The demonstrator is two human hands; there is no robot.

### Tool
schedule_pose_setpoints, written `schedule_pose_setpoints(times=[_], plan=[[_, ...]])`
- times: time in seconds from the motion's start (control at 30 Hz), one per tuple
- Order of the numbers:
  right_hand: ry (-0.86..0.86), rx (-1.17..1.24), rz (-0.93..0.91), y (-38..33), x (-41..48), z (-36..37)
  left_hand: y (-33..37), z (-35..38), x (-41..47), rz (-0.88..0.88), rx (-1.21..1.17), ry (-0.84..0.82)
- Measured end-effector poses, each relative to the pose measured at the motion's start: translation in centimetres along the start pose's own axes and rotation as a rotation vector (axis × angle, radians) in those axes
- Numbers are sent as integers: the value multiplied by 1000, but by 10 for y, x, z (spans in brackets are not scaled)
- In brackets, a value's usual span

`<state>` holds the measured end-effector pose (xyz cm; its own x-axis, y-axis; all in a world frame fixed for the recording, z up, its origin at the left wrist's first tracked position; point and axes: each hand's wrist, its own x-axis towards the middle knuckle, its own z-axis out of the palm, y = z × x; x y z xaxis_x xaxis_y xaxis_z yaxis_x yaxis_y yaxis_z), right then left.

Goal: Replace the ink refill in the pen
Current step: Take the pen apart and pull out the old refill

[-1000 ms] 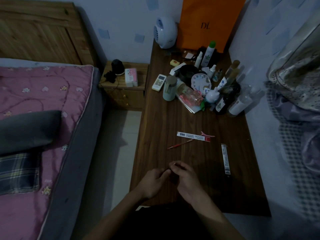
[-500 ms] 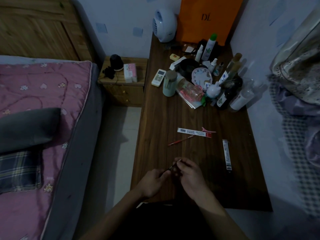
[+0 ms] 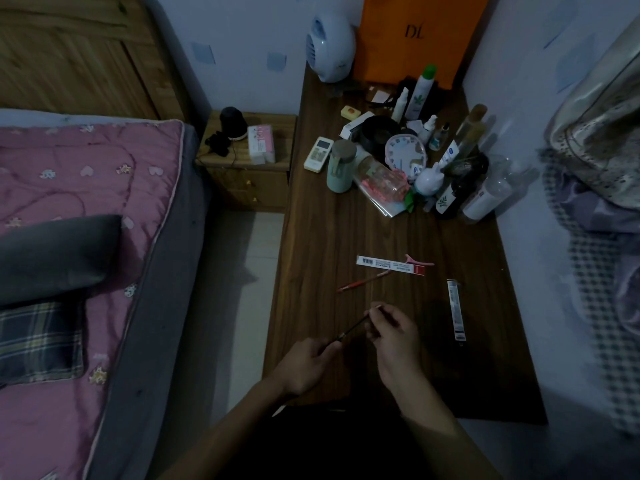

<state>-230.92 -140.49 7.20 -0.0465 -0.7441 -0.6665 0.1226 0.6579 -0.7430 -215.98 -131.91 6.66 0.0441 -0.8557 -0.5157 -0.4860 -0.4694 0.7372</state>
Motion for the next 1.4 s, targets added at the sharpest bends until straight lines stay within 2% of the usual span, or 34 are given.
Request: schedule_pose_setpoints(times=[0.17,0.57,0.77,0.9,1.13,1.23,1.33,1.4], plan=[[96,53,0,-12,10,-11,-4,-1,-4,21,-1,-19],[-120,-60,11,-2,-12,-1,11,-4,-10,187,-171,91],[-247,72,110,0,-20,0,3,-4,-10,228,-187,146],[-265,156,158,-1,-17,-4,0,-2,-12,254,-187,163],[-300,276,187,4,-4,-14,-7,3,-9,190,-210,156],[-173,119,160,17,7,-21,-12,6,-7,169,-191,169],[-58,-284,44,43,17,-31,-19,9,-5,133,-188,175],[-49,-540,-28,61,24,-39,-22,11,-3,116,-191,164]])
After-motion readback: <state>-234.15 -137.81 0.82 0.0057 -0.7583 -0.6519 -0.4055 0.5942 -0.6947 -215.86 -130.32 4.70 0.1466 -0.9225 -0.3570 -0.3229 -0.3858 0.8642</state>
